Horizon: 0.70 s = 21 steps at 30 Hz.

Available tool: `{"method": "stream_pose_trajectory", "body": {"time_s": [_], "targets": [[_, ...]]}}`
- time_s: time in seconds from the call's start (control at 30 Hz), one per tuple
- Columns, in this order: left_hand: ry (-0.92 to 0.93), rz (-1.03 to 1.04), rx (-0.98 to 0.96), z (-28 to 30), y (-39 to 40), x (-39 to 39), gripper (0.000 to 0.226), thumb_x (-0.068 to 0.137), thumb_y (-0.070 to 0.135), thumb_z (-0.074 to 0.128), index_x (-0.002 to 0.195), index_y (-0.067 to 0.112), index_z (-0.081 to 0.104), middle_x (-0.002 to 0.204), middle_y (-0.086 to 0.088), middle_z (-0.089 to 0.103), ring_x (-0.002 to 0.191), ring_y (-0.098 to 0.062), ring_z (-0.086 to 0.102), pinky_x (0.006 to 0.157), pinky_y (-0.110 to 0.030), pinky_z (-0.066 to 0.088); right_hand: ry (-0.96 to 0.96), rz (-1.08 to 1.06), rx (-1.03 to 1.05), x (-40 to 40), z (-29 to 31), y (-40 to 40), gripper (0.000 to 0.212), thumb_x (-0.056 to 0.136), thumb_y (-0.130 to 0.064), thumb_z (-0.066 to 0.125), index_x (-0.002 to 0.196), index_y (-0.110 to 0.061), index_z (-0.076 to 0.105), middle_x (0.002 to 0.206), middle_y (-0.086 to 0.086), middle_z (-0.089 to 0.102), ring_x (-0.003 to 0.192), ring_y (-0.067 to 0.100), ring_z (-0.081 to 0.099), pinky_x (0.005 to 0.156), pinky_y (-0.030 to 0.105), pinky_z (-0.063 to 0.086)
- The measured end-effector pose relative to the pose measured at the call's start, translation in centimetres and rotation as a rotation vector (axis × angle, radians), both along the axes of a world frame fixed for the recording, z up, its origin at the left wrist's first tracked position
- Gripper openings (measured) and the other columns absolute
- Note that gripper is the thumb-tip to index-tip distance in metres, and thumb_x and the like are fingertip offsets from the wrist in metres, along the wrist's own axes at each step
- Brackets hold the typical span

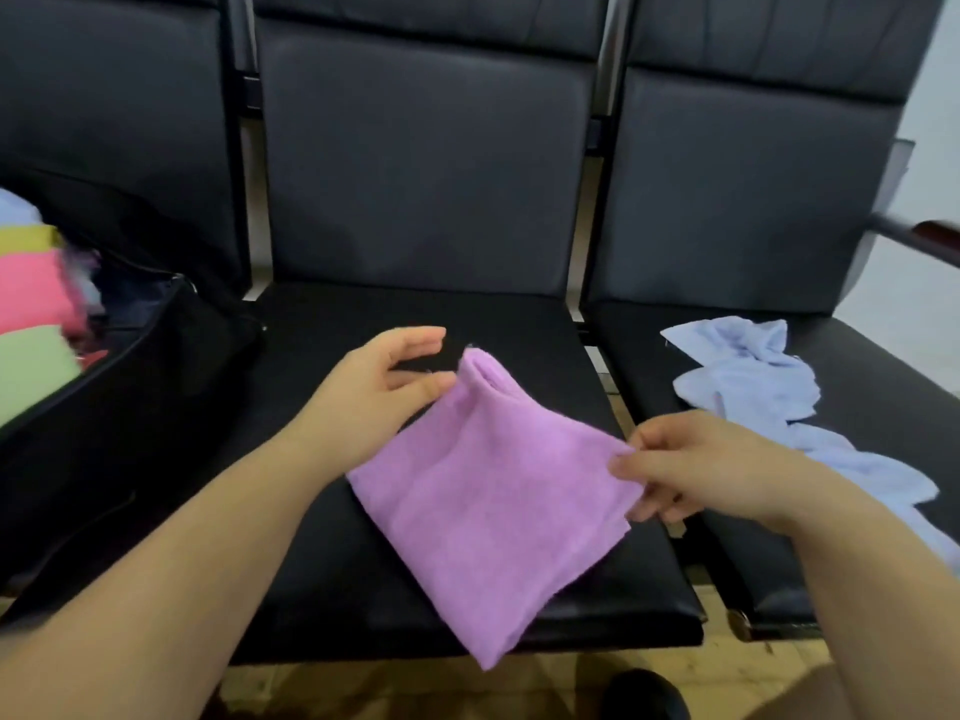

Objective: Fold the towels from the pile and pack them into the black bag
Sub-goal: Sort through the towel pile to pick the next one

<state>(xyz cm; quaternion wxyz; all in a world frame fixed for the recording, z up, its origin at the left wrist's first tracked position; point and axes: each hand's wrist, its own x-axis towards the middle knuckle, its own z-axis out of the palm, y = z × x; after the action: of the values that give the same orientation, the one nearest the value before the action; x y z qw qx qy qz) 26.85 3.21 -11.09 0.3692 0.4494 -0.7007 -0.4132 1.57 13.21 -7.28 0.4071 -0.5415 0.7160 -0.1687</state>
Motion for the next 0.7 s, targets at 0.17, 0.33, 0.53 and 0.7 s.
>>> {"method": "stream_pose_trajectory", "body": {"time_s": [0.17, 0.33, 0.53, 0.7], "targets": [[-0.581, 0.039, 0.054, -4.2, -1.2, -0.1, 0.041, 0.086, 0.037, 0.067, 0.123, 0.029, 0.053, 0.129, 0.006, 0.049, 0.111, -0.011, 0.052, 0.094, -0.026, 0.042, 0.197, -0.08, 0.278, -0.4, -1.9, -0.4, 0.048, 0.091, -0.045, 0.059, 0.124, -0.013, 0.046, 0.083, 0.009, 0.068, 0.063, 0.017, 0.065, 0.065, 0.03, 0.056], [-0.741, 0.006, 0.072, -4.5, -0.9, 0.5, 0.02, 0.082, 0.037, 0.069, 0.09, 0.029, 0.052, 0.104, 0.004, 0.053, 0.091, -0.012, 0.052, 0.077, -0.023, 0.04, 0.067, -0.149, 0.187, 1.4, -4.4, -1.4, 0.068, 0.096, -0.012, 0.053, 0.151, -0.013, 0.012, 0.083, 0.014, 0.065, 0.057, 0.018, 0.065, 0.054, 0.029, 0.056], [-0.781, 0.029, -0.023, -1.5, 1.7, 2.6, 0.022, 0.083, 0.043, 0.068, 0.088, 0.032, 0.05, 0.093, 0.014, 0.052, 0.082, -0.004, 0.054, 0.069, -0.023, 0.044, 0.272, -0.097, -0.249, 1.0, -4.7, -1.2, 0.057, 0.092, -0.018, 0.053, 0.145, -0.026, 0.032, 0.12, -0.004, 0.059, 0.102, 0.013, 0.058, 0.085, 0.022, 0.041], [-0.725, -0.345, -0.051, -2.0, 3.6, 3.9, 0.036, 0.076, 0.054, 0.07, 0.106, 0.053, 0.05, 0.13, 0.028, 0.046, 0.122, 0.004, 0.043, 0.105, -0.023, 0.036, 0.227, 0.235, -0.305, 4.1, -5.0, 1.6, 0.033, 0.089, -0.037, 0.062, 0.122, -0.037, 0.056, 0.121, -0.019, 0.059, 0.112, -0.002, 0.054, 0.096, 0.014, 0.042]]}}
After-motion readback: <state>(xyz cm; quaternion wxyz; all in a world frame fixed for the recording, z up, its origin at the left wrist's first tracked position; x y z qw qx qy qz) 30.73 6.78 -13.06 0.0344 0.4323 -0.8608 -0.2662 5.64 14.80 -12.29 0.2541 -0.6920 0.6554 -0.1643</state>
